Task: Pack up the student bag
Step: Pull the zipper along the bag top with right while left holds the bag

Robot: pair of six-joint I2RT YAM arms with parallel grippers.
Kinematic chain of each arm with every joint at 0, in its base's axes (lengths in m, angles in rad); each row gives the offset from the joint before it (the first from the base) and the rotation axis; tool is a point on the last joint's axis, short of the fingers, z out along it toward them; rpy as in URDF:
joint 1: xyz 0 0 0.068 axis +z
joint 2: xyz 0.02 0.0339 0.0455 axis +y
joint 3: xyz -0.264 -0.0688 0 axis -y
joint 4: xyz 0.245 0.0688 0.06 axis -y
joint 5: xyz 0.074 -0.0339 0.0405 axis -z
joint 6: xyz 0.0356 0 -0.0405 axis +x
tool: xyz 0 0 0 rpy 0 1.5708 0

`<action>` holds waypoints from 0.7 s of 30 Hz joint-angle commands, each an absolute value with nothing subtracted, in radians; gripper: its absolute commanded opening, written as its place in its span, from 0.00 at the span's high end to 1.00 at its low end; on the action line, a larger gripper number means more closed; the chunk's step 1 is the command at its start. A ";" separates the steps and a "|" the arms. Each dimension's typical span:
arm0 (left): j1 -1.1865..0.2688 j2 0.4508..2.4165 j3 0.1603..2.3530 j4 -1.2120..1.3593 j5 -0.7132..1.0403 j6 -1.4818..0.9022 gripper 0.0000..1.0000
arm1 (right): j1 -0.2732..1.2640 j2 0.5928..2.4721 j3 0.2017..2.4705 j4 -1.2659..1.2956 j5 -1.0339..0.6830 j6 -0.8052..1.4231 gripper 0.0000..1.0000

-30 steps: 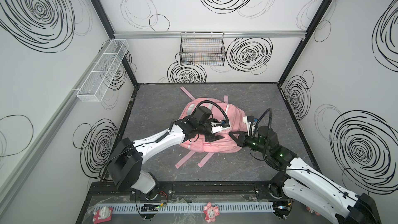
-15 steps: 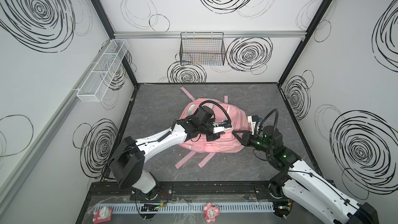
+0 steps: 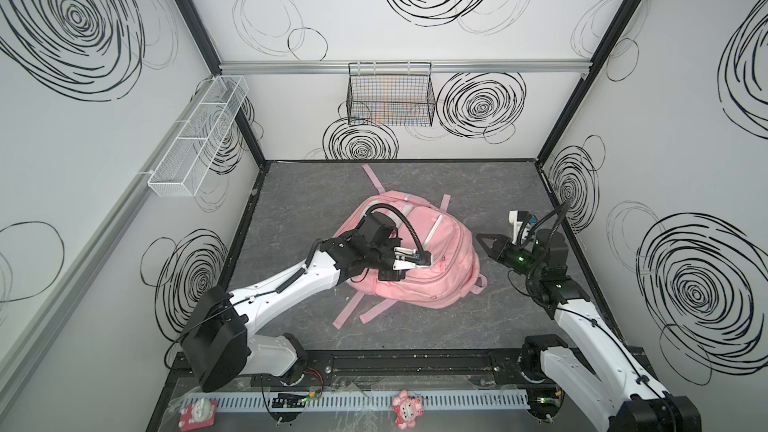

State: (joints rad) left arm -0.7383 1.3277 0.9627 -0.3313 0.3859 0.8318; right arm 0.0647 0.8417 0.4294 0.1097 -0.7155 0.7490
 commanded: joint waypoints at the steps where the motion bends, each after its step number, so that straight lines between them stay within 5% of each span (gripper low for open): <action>1: -0.709 1.289 0.964 -0.311 0.371 0.848 1.00 | 0.075 0.865 0.466 0.182 -0.761 0.751 1.00; 3: -0.709 1.298 0.975 -0.291 0.396 0.821 1.00 | 0.131 0.869 0.506 0.126 -0.747 0.698 0.96; 5: -0.707 1.317 0.997 -0.295 0.429 0.801 1.00 | 0.228 0.851 0.546 0.042 -0.678 0.604 0.77; 8: -0.701 1.336 1.017 -0.307 0.455 0.788 1.00 | 0.358 0.808 0.510 0.036 -0.584 0.540 0.60; 21: -0.692 1.327 1.006 -0.282 0.483 0.779 1.00 | 0.622 0.866 0.451 0.071 -0.419 0.438 0.55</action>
State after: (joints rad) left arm -0.7036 1.3396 0.9714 -0.3500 0.4450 0.8009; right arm 0.6052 0.8532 0.4561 0.0540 -0.4671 0.4885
